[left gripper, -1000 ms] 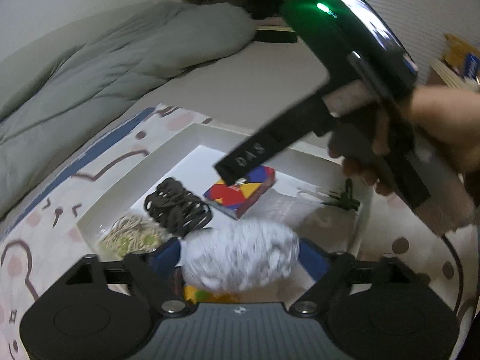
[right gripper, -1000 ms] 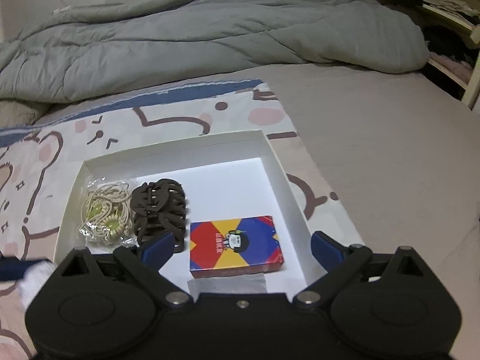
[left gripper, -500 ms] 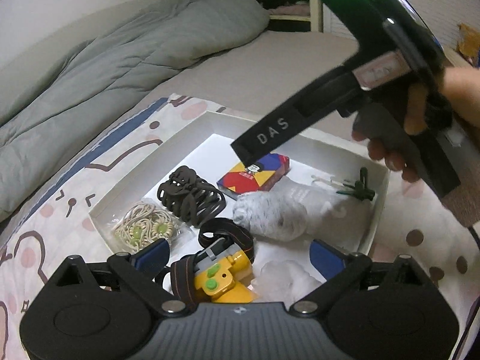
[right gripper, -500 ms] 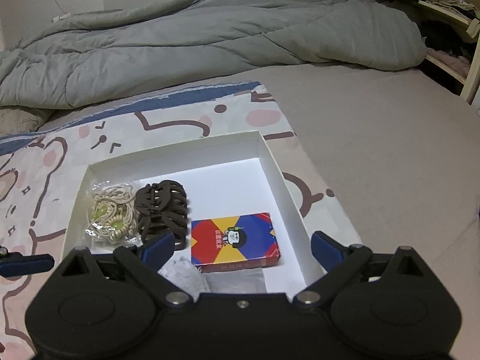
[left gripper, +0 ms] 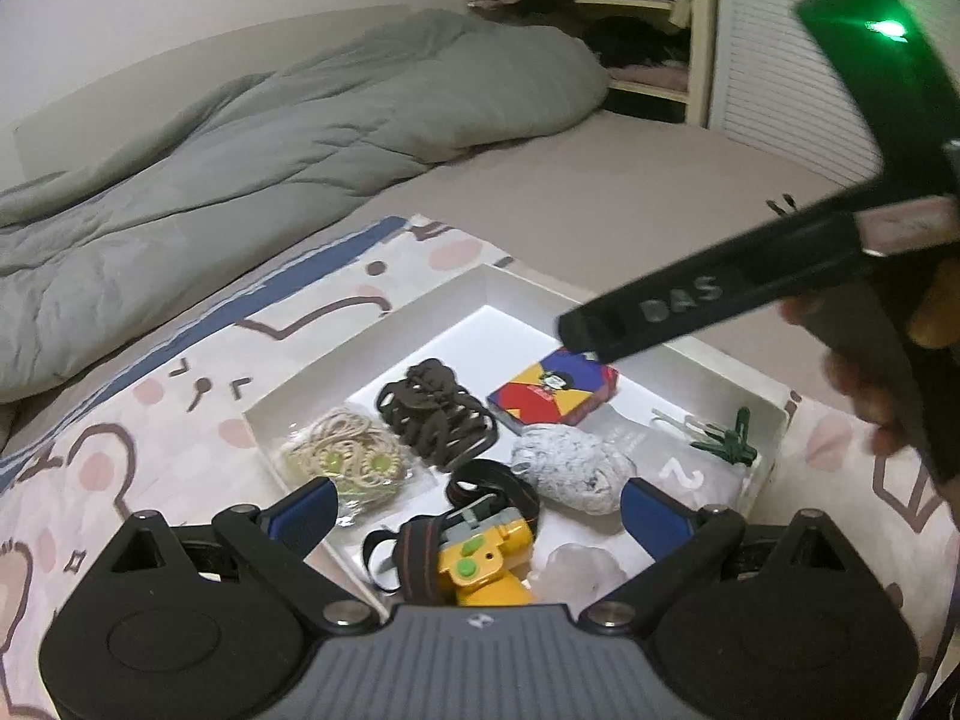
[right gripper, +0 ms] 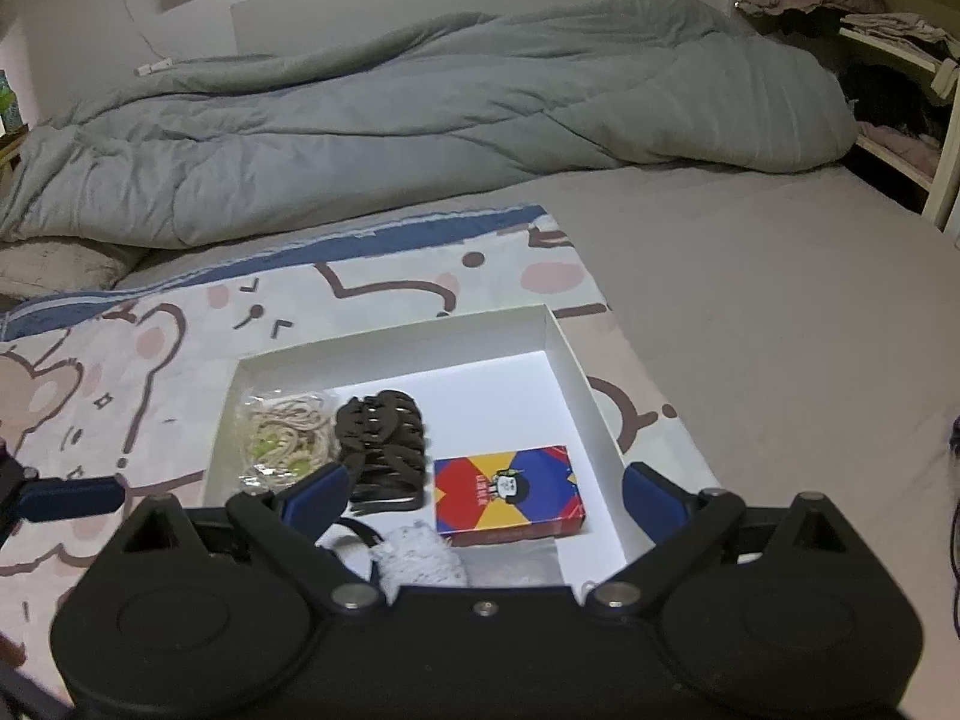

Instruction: Organize objects

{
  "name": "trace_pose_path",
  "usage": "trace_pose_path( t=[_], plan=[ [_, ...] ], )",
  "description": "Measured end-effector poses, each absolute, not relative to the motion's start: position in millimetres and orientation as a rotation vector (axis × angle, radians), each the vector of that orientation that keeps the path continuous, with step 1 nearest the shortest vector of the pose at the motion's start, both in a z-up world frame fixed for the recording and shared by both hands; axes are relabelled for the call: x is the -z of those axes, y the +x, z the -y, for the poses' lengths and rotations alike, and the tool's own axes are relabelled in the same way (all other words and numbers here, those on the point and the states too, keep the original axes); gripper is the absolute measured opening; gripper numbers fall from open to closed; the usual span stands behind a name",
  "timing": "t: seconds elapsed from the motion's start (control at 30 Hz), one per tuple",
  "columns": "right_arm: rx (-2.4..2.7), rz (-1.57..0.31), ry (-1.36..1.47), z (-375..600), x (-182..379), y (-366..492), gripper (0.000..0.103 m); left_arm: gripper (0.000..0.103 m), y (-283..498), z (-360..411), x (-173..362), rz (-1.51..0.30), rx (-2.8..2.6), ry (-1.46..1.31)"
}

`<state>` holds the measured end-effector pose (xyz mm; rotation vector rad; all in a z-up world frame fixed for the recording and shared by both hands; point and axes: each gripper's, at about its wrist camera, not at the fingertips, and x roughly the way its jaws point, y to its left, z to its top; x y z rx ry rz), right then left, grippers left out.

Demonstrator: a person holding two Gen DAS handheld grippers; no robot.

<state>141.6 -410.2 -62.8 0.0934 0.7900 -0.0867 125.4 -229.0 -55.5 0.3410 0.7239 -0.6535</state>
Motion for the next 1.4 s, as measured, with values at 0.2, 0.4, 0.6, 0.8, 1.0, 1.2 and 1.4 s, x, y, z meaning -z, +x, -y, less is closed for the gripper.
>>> trace_pose_path(
  t=[0.2,0.4,0.6,0.8,1.0,1.2,1.4],
  plan=[
    [0.085,-0.79,0.086,400,44,125,0.099,0.1,117,217,42,-0.721,0.617,0.299],
    [0.11,-0.789,0.075,391,32,107,0.099,0.101,102,207,28,-0.718,0.6,0.264],
    [0.141,-0.775,0.083,387,21,88,0.099,0.102,87,198,21,-0.741,0.549,0.256],
    [0.148,-0.759,0.078,383,12,67,0.099,0.102,79,180,14,-0.764,0.482,0.205],
    [0.15,-0.763,0.092,382,12,43,0.099,0.102,72,164,7,-0.772,0.421,0.191],
    [0.152,-0.765,0.115,382,15,19,0.099,0.102,67,149,5,-0.797,0.389,0.165],
    [0.17,-0.777,0.111,382,18,8,0.103,0.103,66,132,5,-0.817,0.339,0.151]
  ],
)
